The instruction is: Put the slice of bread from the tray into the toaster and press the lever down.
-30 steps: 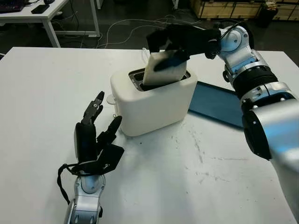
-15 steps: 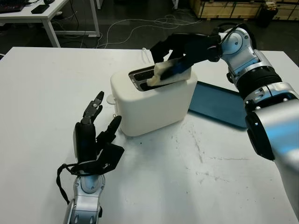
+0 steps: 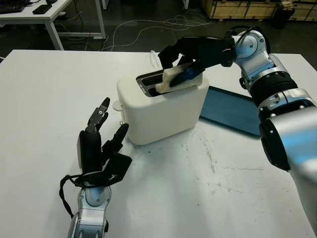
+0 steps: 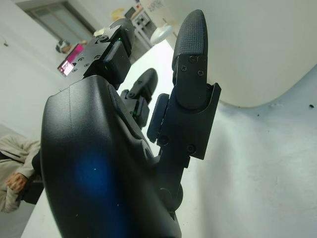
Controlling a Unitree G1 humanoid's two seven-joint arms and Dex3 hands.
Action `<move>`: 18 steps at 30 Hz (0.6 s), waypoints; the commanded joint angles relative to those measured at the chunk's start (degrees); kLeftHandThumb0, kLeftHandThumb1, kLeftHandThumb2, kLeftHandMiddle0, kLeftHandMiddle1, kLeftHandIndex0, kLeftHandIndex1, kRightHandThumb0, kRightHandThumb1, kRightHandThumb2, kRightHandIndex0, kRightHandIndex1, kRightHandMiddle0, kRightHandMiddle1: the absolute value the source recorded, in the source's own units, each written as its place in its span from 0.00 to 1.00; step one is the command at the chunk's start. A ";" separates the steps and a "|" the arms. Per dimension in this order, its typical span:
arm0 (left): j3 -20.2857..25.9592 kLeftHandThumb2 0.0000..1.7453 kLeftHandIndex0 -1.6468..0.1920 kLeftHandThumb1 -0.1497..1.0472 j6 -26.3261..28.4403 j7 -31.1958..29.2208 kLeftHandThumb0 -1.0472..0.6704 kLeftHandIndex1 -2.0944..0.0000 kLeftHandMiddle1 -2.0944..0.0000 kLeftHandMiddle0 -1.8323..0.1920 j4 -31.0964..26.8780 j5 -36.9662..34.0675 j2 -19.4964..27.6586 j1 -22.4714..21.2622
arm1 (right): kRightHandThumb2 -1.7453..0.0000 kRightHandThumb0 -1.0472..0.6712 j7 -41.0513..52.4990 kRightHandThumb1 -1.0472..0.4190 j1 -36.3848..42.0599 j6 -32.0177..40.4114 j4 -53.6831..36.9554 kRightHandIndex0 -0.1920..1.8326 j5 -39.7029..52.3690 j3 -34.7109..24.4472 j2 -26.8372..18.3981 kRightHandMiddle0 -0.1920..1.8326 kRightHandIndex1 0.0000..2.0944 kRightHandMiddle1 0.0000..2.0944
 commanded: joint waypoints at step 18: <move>0.12 0.19 0.63 0.89 -0.92 1.09 0.23 1.00 0.85 0.67 0.16 0.45 0.18 -0.32 | 0.88 0.33 -1.12 0.09 -2.23 -0.77 -0.72 0.65 0.65 -2.78 -1.94 0.55 0.83 0.83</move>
